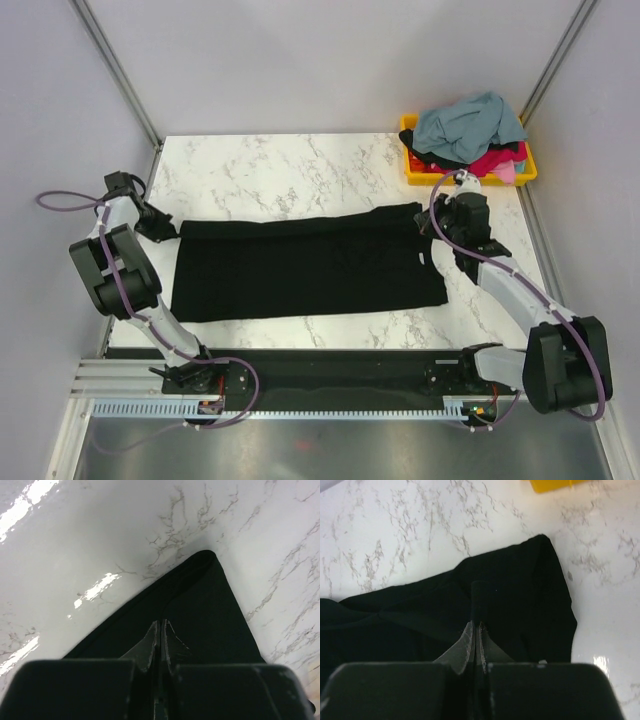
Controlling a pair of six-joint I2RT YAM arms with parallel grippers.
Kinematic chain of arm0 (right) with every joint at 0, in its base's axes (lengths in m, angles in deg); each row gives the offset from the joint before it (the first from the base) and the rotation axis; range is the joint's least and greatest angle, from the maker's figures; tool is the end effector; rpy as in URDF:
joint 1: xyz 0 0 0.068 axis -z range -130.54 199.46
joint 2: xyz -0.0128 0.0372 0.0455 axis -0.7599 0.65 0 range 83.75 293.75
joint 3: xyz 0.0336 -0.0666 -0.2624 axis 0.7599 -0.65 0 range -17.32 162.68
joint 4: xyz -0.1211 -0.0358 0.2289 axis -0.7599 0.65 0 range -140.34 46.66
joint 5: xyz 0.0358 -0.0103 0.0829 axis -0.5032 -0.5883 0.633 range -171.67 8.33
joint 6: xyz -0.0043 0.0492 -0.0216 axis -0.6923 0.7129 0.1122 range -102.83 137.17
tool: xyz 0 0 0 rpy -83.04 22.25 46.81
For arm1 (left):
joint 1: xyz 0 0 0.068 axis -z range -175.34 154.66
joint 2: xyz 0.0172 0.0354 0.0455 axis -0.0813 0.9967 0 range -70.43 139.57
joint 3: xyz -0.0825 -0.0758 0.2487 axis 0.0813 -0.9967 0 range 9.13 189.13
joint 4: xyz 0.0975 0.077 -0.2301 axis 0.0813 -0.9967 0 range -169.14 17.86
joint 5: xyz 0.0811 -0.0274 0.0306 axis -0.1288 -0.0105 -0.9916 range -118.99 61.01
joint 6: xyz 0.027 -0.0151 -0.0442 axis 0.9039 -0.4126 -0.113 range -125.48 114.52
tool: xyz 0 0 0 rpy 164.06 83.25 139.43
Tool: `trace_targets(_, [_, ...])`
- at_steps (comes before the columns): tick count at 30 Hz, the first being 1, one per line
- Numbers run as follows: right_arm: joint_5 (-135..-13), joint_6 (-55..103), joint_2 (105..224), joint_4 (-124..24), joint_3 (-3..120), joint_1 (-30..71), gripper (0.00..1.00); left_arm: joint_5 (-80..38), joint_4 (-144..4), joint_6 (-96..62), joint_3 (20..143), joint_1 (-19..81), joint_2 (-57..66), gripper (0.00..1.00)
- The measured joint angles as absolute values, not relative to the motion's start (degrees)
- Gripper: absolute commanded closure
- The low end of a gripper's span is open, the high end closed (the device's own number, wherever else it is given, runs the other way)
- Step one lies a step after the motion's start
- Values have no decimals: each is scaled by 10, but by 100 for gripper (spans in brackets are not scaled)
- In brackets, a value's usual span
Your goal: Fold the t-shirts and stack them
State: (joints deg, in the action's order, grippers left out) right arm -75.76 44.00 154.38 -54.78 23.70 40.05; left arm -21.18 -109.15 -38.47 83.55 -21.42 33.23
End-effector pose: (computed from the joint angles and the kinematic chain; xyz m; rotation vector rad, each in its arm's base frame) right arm 0.2698 0.0483 0.2472 0.2433 2.0296 0.5037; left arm 0.3340 0.1581 0.2026 -1.3109 2.3927 -0.2203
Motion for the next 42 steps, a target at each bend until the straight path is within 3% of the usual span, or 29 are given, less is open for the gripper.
trace_targets(9, [-775,470,1509,-541,157,400,100,-223,-1090,-379,804,-219,331,98])
trace_targets(12, [-785,475,1511,-531,147,400,99,-231,-1090,-379,788,-219,328,93])
trace_targets(13, [-788,477,1514,-527,145,400,91,-234,-1093,-379,783,-219,327,89])
trace_targets(14, [-790,480,1518,-523,144,401,77,-236,-1095,-379,781,-219,326,80])
trace_targets(15, [-791,486,1523,-520,144,401,72,-240,-1098,-378,781,-219,326,55])
trace_targets(16, [-795,489,1529,-514,144,401,57,-242,-1097,-375,781,-220,326,46])
trace_targets(18, [-805,494,1538,-500,143,401,38,-244,-1098,-373,781,-223,325,29])
trace_targets(20, [-812,498,1541,-486,140,401,18,-244,-1099,-372,781,-229,323,28])
trace_targets(22, [-822,500,1539,-474,137,401,13,-243,-1102,-372,781,-236,318,28])
trace_targets(31, [-840,490,1513,-440,160,387,19,-248,-1108,-371,779,-228,233,30])
trace_targets(42, [-826,435,1774,-432,403,284,38,-268,-1102,-355,736,-114,84,33])
